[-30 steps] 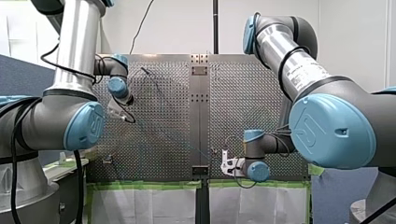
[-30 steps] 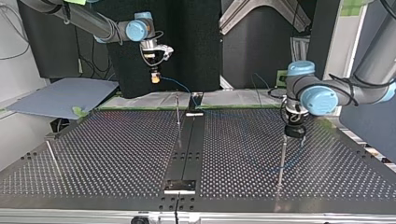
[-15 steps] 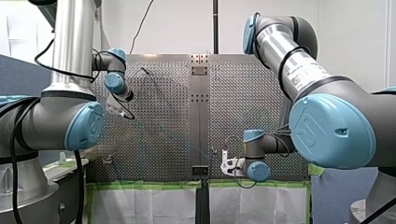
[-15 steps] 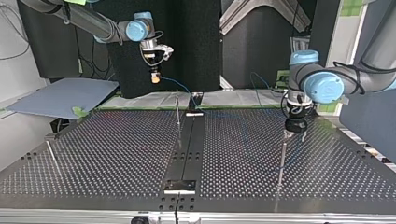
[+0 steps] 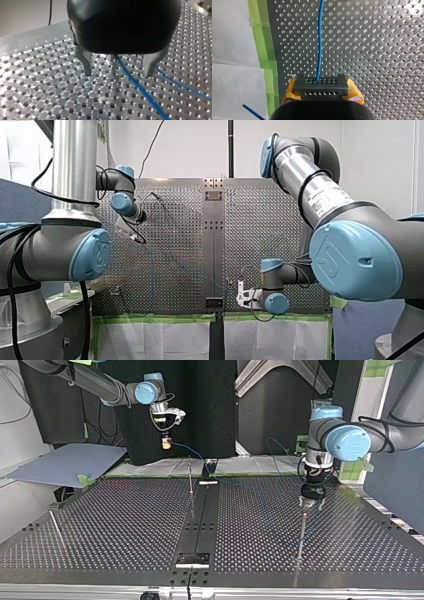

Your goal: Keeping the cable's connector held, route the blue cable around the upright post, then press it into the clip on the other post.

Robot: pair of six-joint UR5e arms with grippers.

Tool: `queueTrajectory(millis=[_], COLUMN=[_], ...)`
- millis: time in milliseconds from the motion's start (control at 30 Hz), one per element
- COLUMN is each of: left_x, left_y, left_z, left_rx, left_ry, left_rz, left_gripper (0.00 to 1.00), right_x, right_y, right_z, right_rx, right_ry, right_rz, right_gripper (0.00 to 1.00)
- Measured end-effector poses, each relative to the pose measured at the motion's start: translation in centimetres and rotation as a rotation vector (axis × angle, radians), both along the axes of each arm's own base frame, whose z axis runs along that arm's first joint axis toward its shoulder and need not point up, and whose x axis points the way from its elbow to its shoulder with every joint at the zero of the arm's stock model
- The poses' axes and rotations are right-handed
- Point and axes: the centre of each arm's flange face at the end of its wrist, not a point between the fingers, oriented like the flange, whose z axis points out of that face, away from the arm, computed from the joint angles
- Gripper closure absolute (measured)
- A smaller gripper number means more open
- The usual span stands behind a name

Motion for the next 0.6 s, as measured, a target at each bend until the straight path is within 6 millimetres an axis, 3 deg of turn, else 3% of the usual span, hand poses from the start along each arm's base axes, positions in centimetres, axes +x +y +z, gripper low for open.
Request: queueTrajectory(millis=[600], left_x=[-1.7], left_y=[-0.7], left_z=[1.8], left_rx=[0.012], left_ry=[-0.022], left_rz=[0.007], left_gripper=[0.0], right_x=[0.0], right_y=[0.0], right_z=[0.0], right_rx=[0.0], right_ry=[-0.002], right_rz=[-0.001], right_gripper=[1.0])
